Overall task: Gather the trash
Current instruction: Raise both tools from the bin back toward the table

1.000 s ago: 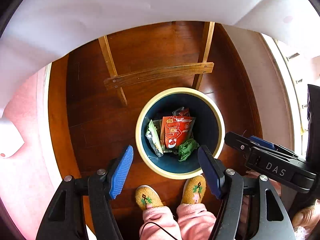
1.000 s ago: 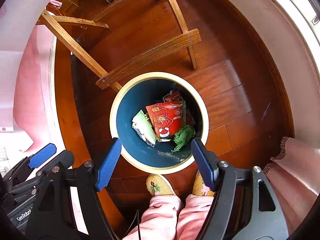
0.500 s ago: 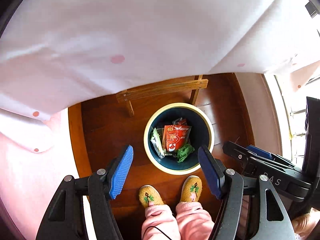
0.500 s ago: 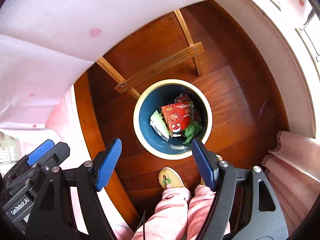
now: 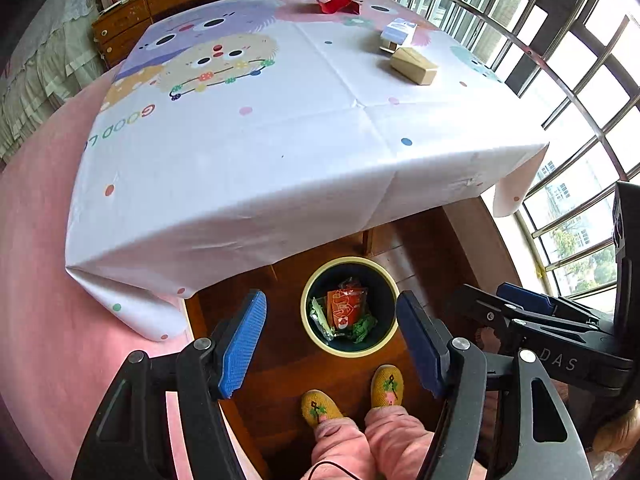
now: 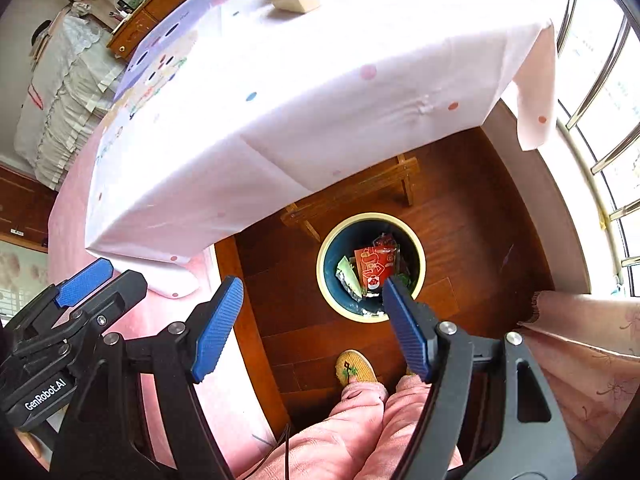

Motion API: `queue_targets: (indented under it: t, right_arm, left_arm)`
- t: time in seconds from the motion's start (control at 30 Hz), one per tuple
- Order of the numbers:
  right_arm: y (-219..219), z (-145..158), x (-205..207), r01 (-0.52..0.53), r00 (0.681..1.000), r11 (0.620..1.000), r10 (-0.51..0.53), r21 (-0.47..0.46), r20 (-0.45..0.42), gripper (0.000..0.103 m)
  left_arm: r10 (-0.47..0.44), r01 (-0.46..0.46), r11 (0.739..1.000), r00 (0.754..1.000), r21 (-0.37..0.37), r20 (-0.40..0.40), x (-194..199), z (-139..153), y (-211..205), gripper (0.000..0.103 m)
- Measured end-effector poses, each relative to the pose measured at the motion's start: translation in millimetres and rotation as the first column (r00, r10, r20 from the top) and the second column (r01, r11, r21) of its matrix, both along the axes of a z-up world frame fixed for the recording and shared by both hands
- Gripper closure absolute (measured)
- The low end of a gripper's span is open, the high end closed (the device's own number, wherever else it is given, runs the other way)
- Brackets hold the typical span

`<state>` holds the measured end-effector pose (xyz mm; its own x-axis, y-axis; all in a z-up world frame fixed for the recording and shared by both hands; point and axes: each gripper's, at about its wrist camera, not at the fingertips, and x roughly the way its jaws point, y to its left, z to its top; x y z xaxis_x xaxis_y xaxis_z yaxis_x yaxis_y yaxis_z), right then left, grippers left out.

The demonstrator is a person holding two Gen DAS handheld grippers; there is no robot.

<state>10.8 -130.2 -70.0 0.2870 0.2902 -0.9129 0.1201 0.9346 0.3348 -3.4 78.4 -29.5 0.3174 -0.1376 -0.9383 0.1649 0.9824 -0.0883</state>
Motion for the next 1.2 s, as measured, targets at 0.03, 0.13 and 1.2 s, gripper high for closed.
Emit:
queue_targets:
  t: [0.03,0.13,1.2]
  right_arm:
    - [1,11,-2,0.001,1.000,1.000,-0.001,-0.004,0.009,0.033]
    - [3,44,-6,0.012,0.999,1.000,-0.013,0.025,0.045,0.033]
    - [-9,29,198,0.145,0.970,0.984,-0.162,0.105,0.182,0.053]
  left_arm:
    - [-0.008,0.008,1.000,1.000,0.004,0.014,0,10,1,0.034]
    - [-0.024,0.023,1.000,0.998,0.011,0.061,2,41,5,0.034]
    - [0.074,-0.085,0.994,0.988,0.070,0.137,146,64,20,0.034]
